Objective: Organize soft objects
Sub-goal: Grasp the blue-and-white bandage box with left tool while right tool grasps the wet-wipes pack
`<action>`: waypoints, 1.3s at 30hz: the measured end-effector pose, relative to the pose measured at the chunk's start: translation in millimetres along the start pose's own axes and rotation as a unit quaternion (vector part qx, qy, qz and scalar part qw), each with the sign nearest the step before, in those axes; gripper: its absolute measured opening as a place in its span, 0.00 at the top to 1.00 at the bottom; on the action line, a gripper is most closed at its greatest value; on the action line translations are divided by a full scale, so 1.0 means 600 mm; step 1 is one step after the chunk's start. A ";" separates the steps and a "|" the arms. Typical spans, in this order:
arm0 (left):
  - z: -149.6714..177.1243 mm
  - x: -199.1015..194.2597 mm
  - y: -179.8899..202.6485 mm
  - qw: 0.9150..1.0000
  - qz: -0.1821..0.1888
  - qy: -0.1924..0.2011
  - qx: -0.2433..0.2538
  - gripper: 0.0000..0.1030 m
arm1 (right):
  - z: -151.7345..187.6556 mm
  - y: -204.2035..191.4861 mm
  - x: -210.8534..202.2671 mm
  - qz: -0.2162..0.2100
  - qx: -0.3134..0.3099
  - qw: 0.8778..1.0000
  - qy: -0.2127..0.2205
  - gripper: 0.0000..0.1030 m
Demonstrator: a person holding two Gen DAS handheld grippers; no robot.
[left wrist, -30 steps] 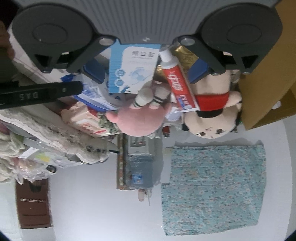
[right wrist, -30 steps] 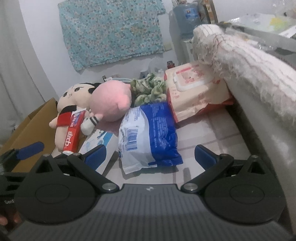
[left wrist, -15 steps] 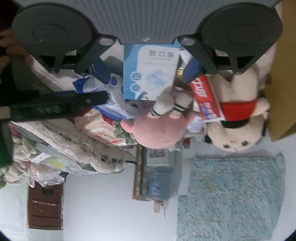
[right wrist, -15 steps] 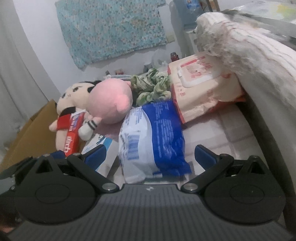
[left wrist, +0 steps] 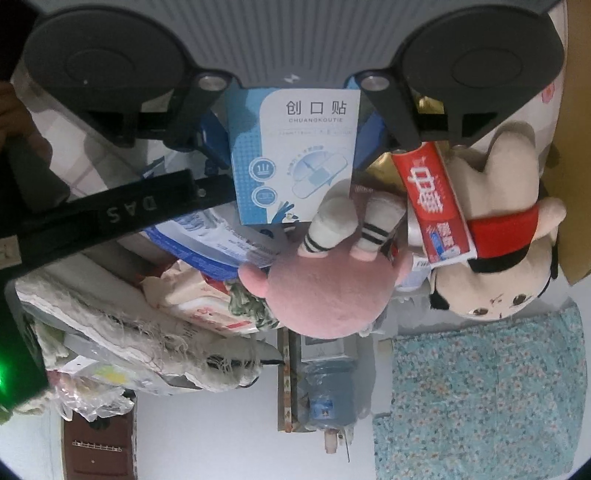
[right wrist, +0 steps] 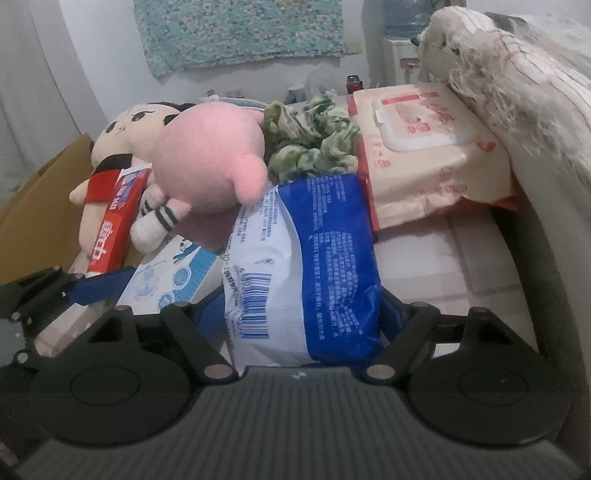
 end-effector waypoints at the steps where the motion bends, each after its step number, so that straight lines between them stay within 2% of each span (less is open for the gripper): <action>1: 0.003 -0.005 -0.002 1.000 0.003 -0.004 -0.009 0.30 | 0.004 0.000 -0.007 0.001 -0.001 1.000 -0.002 0.23; 4: 0.008 -0.024 0.000 1.000 0.007 -0.002 -0.013 0.30 | 0.023 0.002 -0.032 0.003 0.002 1.000 -0.007 0.23; 9: 0.004 -0.066 0.002 0.999 0.025 0.023 -0.030 0.30 | 0.060 0.004 -0.080 0.006 0.011 1.000 -0.018 0.23; 15: 0.027 -0.086 0.005 0.999 0.030 0.017 -0.043 0.30 | 0.093 -0.003 -0.117 0.008 0.008 1.000 -0.025 0.20; 23: 0.035 -0.079 -0.006 0.997 0.034 0.005 -0.068 0.30 | 0.088 -0.010 -0.121 0.029 -0.008 0.999 -0.031 0.01; 27: 0.036 -0.075 -0.009 0.997 0.027 0.002 -0.072 0.23 | 0.069 -0.004 -0.108 0.026 0.002 0.999 -0.037 0.01; 29: 0.036 -0.072 -0.009 0.998 0.019 0.000 -0.067 0.23 | 0.063 -0.001 -0.098 0.028 0.004 0.999 -0.039 0.01; 33: 0.038 -0.063 -0.003 0.998 0.027 -0.011 -0.060 0.22 | 0.063 0.005 -0.078 0.027 0.013 0.999 -0.040 0.01; 36: 0.042 -0.056 0.008 0.999 0.023 -0.020 -0.041 0.19 | 0.068 -0.003 -0.079 0.032 -0.011 0.999 -0.035 0.06; 39: 0.047 -0.047 0.017 0.999 0.019 -0.028 -0.025 0.22 | 0.073 -0.012 -0.079 0.047 -0.046 0.997 -0.033 0.16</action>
Point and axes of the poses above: each gripper's, at about its wrist camera, not at the fingertips, and x roughly the way its jaws point, y to its right, z to its underside, the point moved 3 cm from there along x, roughly the way its jaws point, and after that the axes turned 2 degrees about y, right-handed, at the moved point
